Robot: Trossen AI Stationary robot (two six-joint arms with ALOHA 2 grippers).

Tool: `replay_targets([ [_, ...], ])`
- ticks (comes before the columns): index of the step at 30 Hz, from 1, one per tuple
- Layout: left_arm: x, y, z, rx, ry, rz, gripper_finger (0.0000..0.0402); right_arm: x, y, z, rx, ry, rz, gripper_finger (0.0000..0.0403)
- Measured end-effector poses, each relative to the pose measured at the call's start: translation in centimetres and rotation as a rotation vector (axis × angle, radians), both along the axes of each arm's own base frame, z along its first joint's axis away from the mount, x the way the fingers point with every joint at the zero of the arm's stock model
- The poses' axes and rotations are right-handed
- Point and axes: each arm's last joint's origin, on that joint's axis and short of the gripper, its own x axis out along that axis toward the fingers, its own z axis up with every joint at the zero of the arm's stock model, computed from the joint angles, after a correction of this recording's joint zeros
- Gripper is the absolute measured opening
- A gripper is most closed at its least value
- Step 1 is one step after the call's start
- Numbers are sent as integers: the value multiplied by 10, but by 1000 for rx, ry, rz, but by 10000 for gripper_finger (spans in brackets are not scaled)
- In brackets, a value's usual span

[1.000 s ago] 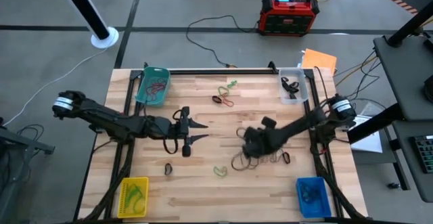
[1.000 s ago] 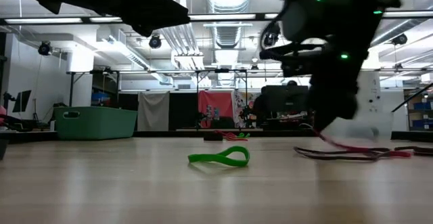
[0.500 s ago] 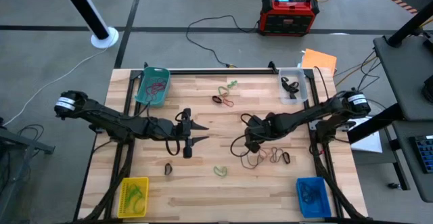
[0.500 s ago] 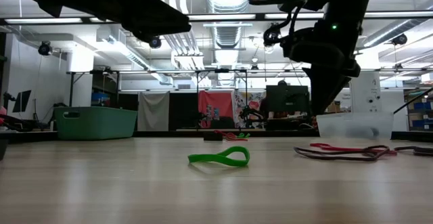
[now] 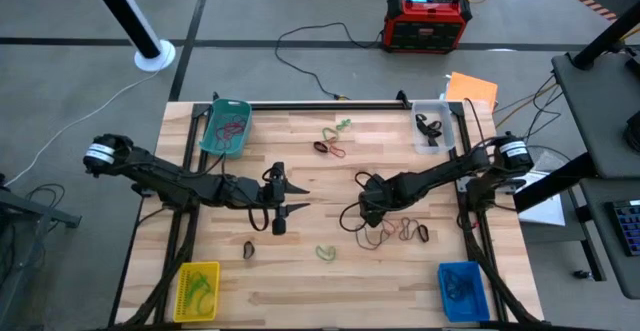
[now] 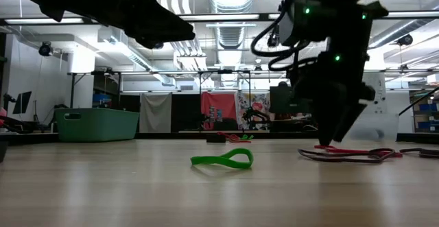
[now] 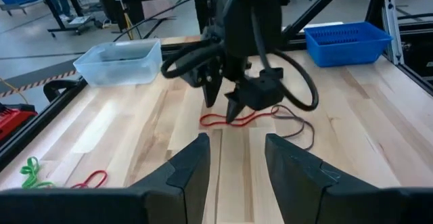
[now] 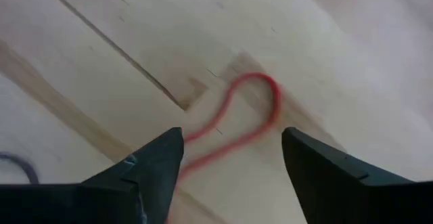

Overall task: Sort rubber bands into baskets
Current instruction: Put the red rubber band into the green bin

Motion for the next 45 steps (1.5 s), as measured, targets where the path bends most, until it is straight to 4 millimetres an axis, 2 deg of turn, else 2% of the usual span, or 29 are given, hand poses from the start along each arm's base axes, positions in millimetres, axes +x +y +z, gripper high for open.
replay_targets([
  [4,1,0,-1,0,1,0,128,2,-8,-13,30,-42,-4,253],
  [8,2,0,0,-3,-11,0,128,1,-15,-22,33,-47,-16,229],
  [11,2,0,-1,-6,-7,2,128,-3,-17,-27,30,-35,-23,182],
  [17,3,0,-2,-11,-15,3,128,-11,-19,-34,-7,-7,-14,33],
  [18,4,-1,-2,-12,-17,3,128,-11,-19,-35,-15,-9,-10,23],
  [22,8,-2,-5,-29,-44,5,128,-11,-19,-33,-37,-20,14,10],
  [27,16,-4,-12,-91,-82,9,128,-9,-10,-17,-127,-116,91,9],
  [32,24,-5,-21,-136,-108,14,133,5,-2,8,-184,-367,198,8],
  [36,27,-6,-27,-186,-115,17,155,19,2,19,-234,-531,336,8],
  [45,24,-17,-22,-275,-152,-5,221,43,0,51,-357,-869,624,8],
])
